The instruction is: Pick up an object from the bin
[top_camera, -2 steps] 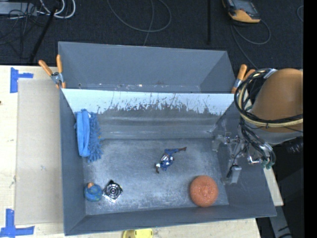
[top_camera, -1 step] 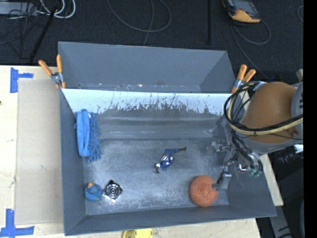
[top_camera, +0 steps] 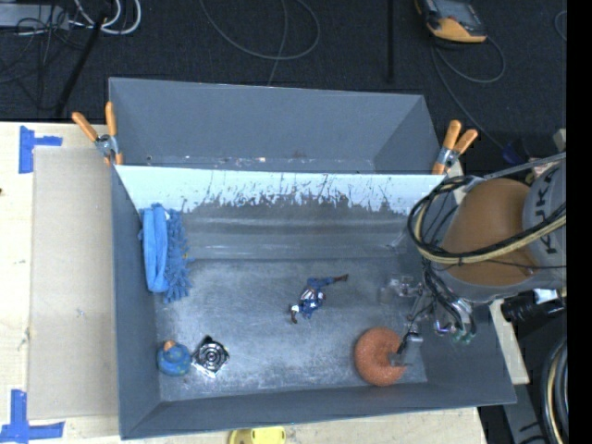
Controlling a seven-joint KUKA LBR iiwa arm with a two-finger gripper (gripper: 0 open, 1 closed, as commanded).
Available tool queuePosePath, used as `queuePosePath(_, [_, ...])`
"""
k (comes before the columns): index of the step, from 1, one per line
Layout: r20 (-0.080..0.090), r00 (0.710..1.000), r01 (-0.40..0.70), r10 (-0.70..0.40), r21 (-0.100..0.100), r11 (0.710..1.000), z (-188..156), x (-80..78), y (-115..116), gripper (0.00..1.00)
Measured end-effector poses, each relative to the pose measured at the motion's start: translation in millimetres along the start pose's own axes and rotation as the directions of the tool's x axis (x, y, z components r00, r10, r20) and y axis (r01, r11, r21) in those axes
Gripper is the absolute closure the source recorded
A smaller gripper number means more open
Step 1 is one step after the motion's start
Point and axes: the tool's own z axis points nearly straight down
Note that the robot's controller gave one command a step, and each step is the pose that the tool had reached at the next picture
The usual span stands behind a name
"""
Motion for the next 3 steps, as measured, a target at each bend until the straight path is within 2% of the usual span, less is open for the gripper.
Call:
queuePosePath(1, [-0.007,0.997,-0.082,0.082,0.0,0.997,17.4,38.4,8.5,1.0])
queuePosePath(2, [-0.007,0.997,-0.081,0.081,0.0,0.997,17.4,38.4,8.6,1.0])
queuePosePath(3, [-0.005,0.995,-0.096,0.096,0.0,0.995,-191.4,26.1,0.9,1.0])
